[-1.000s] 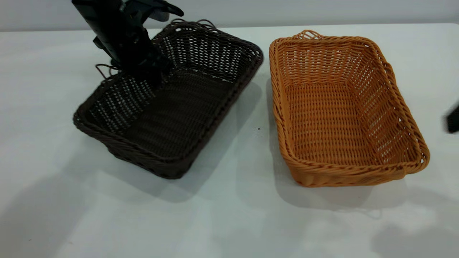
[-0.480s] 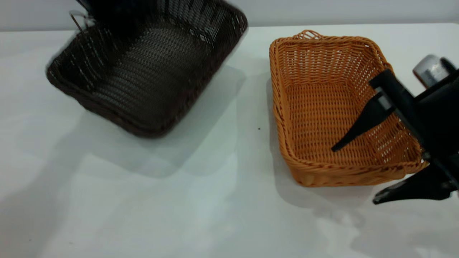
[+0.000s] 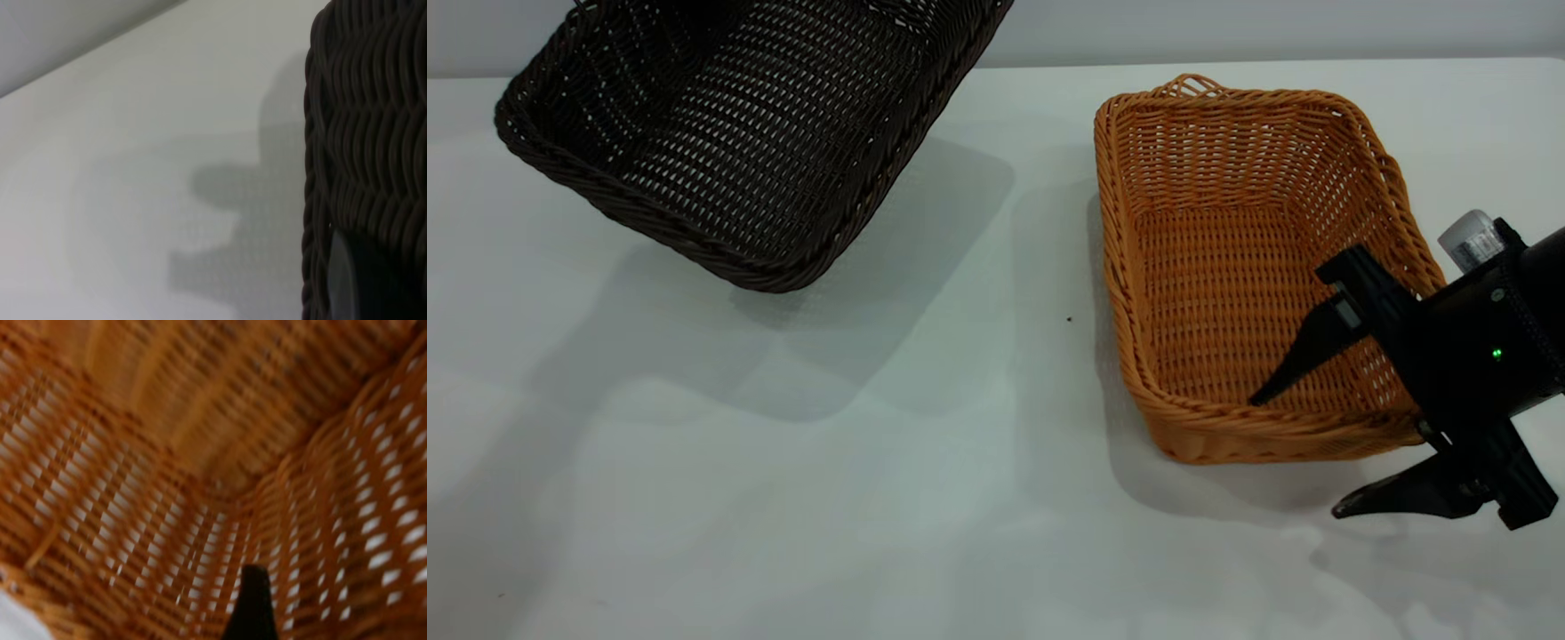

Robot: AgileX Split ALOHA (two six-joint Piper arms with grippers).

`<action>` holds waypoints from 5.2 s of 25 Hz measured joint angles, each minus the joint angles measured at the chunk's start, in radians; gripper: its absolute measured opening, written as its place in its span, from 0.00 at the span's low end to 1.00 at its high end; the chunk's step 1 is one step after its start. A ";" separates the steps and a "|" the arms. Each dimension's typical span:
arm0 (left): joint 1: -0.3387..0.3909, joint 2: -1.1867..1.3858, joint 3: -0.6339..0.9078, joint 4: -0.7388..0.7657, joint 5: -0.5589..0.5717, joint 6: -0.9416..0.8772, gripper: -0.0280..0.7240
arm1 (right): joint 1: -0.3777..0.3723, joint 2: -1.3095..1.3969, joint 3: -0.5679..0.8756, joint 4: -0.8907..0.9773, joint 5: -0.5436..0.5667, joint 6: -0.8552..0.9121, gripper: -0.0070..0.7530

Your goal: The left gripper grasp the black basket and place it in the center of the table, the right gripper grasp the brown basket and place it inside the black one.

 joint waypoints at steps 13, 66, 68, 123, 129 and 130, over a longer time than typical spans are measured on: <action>-0.004 -0.001 0.001 0.000 0.014 0.167 0.15 | -0.189 -0.005 -0.058 -0.046 0.015 -0.259 0.09; 0.055 -0.152 -0.005 -0.102 0.329 0.229 0.81 | -0.045 -0.202 -0.591 -1.093 0.500 0.339 0.09; 0.063 -0.152 -0.005 -0.102 0.329 0.229 0.81 | 0.011 -0.173 -0.647 -1.133 0.506 0.394 0.09; 0.064 -0.808 -0.003 -0.085 0.842 -0.120 0.81 | 0.090 -0.691 -0.993 -1.308 0.766 0.404 0.78; 0.064 -1.017 0.085 -0.082 0.845 -0.144 0.81 | 0.090 -1.003 -0.776 -1.173 0.775 0.380 0.78; 0.064 -1.057 0.115 -0.082 0.845 -0.156 0.81 | 0.090 -1.060 -0.745 -1.162 0.775 0.379 0.78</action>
